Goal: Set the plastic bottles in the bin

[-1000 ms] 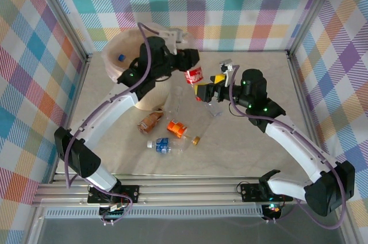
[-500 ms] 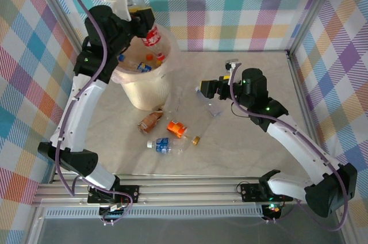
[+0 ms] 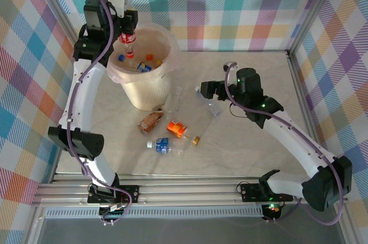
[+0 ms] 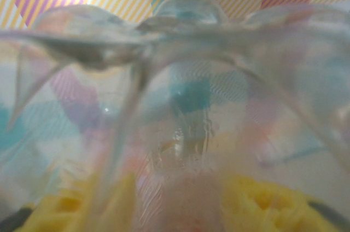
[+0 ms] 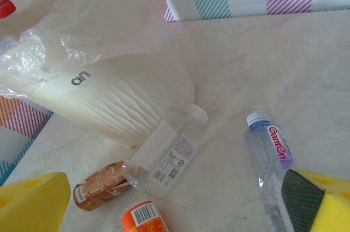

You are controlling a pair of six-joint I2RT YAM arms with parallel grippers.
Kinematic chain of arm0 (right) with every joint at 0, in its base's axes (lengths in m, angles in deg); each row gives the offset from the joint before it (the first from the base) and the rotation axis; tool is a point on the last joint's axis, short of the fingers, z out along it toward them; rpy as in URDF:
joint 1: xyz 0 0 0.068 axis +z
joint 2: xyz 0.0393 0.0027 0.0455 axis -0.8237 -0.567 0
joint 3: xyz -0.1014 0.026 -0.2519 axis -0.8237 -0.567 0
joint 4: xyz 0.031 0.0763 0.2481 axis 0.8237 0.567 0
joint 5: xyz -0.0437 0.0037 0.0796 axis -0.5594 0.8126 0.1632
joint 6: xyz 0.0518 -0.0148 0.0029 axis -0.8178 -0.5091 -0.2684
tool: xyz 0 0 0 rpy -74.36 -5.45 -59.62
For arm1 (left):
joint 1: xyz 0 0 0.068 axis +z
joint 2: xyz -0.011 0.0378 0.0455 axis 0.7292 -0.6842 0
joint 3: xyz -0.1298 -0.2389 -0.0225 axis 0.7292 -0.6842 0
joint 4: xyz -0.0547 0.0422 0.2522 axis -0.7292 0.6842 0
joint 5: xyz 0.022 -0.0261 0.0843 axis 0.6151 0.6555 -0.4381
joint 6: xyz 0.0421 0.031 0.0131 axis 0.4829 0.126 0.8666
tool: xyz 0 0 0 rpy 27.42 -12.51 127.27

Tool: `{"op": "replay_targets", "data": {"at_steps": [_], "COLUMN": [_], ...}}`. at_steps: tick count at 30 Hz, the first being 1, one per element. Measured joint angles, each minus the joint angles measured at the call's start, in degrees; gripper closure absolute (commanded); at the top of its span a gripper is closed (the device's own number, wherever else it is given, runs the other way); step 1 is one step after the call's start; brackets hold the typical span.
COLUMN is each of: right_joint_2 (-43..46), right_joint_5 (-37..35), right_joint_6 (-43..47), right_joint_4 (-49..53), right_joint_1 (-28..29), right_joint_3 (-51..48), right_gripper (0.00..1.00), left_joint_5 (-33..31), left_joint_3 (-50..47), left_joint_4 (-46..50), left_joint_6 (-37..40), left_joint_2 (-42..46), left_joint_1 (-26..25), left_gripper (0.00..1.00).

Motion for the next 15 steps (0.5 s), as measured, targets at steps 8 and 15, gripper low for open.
{"op": "replay_targets", "data": {"at_steps": [8, 15], "right_joint_2": [-0.52, -0.81], "right_joint_5": [-0.57, -0.85], "right_joint_6": [-0.96, -1.03], "right_joint_4": [0.33, 0.33], "right_joint_1": [0.0, 0.0], "right_joint_3": [0.04, 0.07], "right_gripper": [0.0, 0.0], "left_joint_5": [-3.43, -3.41], "left_joint_3": [2.16, 2.58], "left_joint_4": [6.34, 10.19], "left_joint_6": [6.84, 9.57], "left_joint_2": [-4.13, -6.99], "left_joint_1": [0.0, 0.0], "left_gripper": [0.52, 0.47]}}
